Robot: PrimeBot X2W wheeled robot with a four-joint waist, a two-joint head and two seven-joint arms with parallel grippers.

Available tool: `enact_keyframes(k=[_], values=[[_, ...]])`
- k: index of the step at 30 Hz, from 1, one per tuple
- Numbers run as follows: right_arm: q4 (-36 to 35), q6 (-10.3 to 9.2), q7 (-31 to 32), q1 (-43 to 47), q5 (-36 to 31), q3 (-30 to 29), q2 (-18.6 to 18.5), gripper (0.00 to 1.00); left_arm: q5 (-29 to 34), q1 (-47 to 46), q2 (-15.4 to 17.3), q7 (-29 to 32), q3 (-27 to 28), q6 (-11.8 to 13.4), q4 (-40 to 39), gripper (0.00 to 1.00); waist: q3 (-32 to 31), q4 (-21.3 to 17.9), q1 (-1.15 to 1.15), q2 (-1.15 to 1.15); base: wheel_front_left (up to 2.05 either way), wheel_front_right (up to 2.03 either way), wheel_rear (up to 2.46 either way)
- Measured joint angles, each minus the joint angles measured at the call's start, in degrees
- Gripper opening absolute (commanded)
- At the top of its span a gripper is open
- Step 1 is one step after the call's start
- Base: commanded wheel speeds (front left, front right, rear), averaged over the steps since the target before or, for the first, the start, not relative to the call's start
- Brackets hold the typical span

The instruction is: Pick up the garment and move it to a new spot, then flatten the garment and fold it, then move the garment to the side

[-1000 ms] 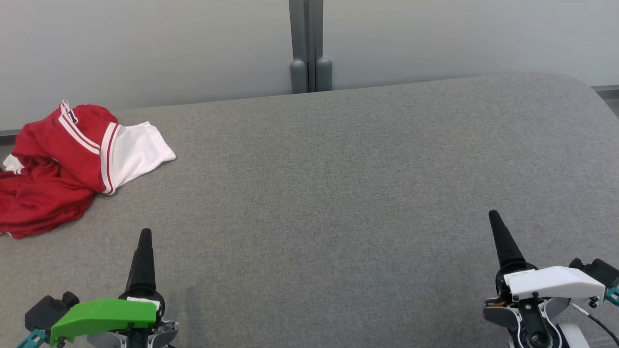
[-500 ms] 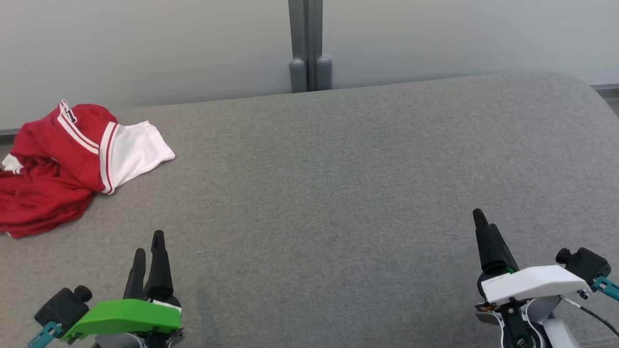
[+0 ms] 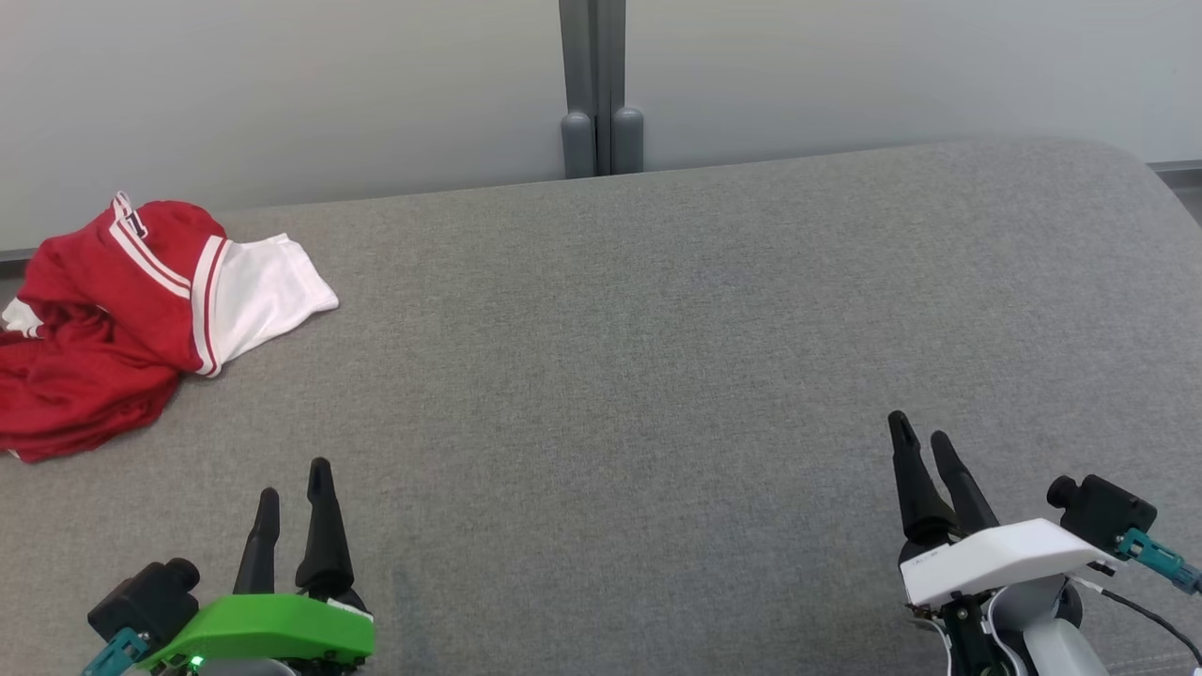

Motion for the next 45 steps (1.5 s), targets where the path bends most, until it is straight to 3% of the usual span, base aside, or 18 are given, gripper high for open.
enact_keyframes(k=[28, 45], values=[[1.48, 0.00, -4.03, 0.14, -16.75, 3.42, -0.12, 1.00, 17.70, 2.39, 0.10, -4.05, -2.13, 2.07, 1.23, 1.00, -0.21, 0.06, 0.00, 0.00, 0.00, 0.00, 0.00], [2.49, 0.01, -6.09, 0.18, -25.09, 5.24, -0.19, 1.00, 24.46, 3.78, 0.20, -6.10, -2.38, 2.74, 1.99, 1.00, -0.59, 0.08, 0.00, 0.00, 0.00, 0.00, 0.00]])
